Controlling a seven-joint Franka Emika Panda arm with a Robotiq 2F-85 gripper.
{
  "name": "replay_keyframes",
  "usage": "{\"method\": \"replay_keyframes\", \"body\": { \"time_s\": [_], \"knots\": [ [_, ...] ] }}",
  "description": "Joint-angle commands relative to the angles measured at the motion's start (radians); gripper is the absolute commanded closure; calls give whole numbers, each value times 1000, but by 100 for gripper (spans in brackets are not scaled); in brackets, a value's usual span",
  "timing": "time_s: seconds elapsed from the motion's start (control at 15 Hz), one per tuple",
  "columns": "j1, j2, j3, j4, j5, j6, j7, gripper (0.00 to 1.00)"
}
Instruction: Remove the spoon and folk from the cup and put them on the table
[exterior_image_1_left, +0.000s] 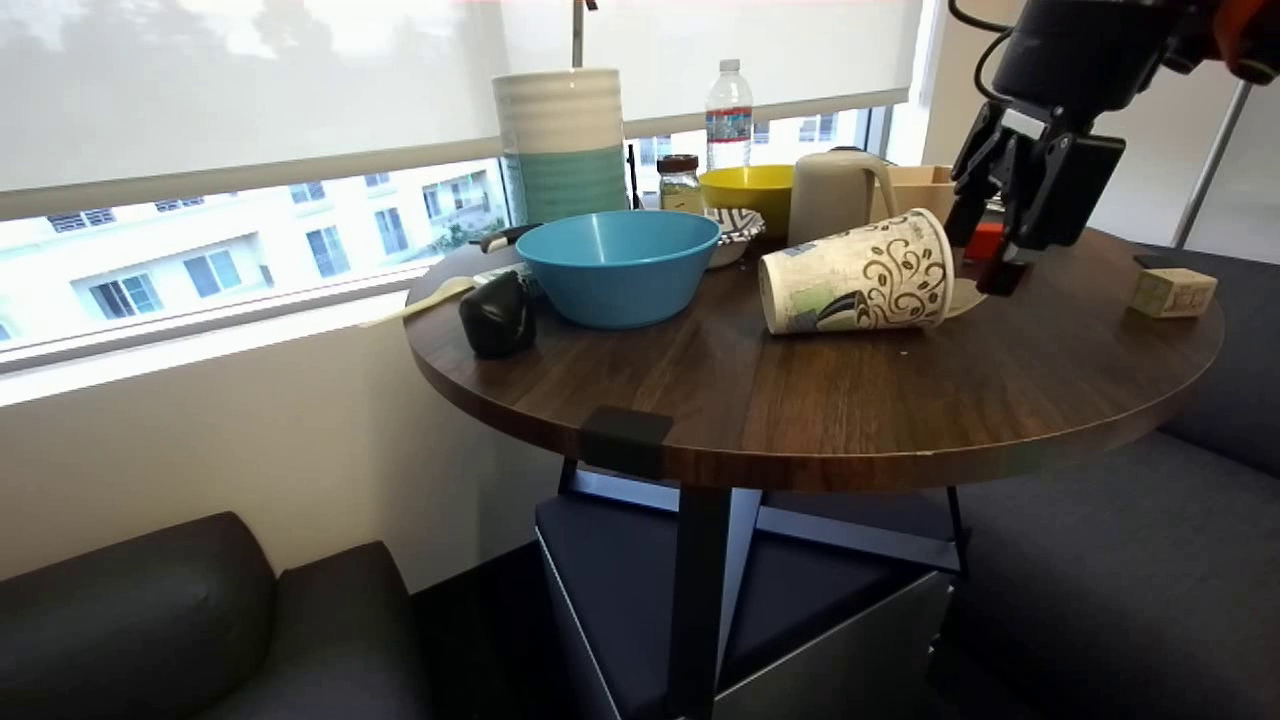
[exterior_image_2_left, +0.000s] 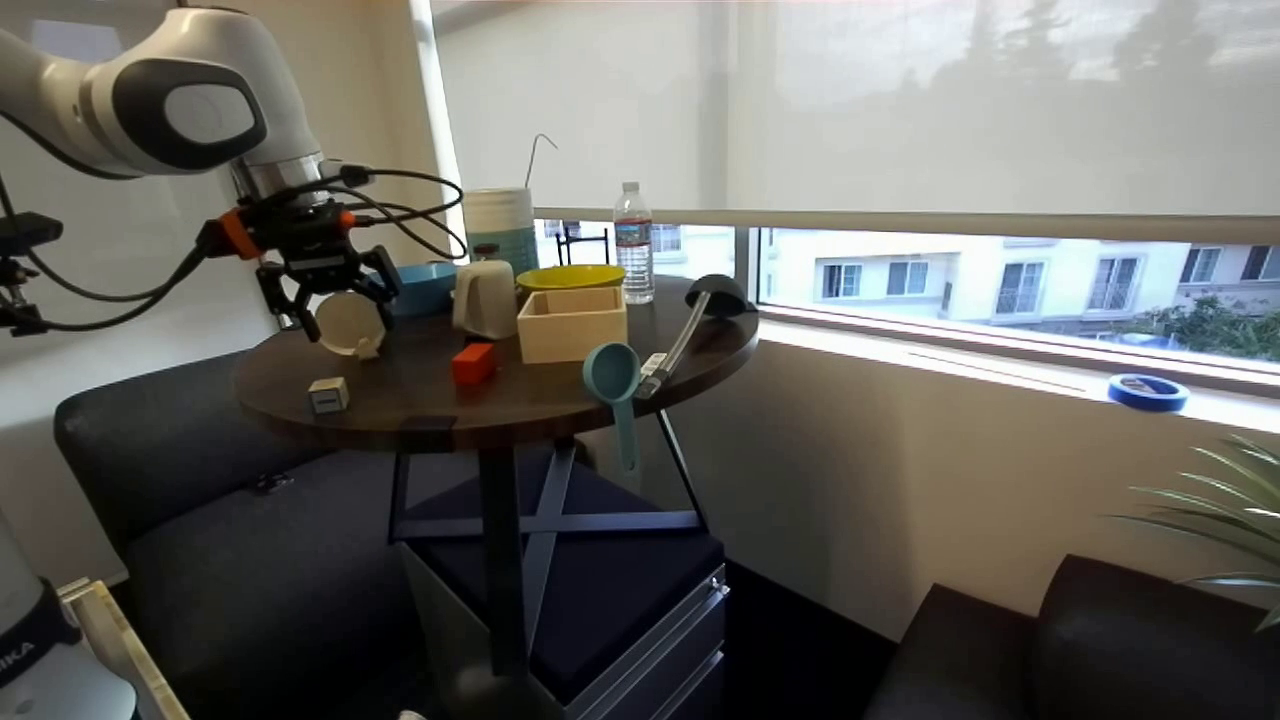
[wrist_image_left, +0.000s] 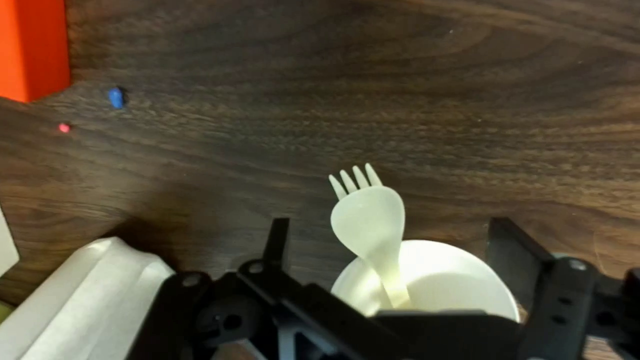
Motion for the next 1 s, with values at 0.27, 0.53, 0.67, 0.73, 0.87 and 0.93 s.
{"method": "replay_keyframes", "body": {
  "time_s": [0.27, 0.53, 0.67, 0.73, 0.87, 0.93],
  "knots": [
    [22, 68, -6, 2, 44, 90, -109, 0],
    [16, 99, -4, 2, 36, 147, -121, 30],
    [13, 110, -2, 2, 33, 162, -123, 44],
    [10, 114, -1, 2, 31, 168, -123, 48],
    [3, 116, 1, 2, 24, 170, -124, 48],
    [-1, 114, 2, 2, 23, 168, -124, 46]
  ]
}}
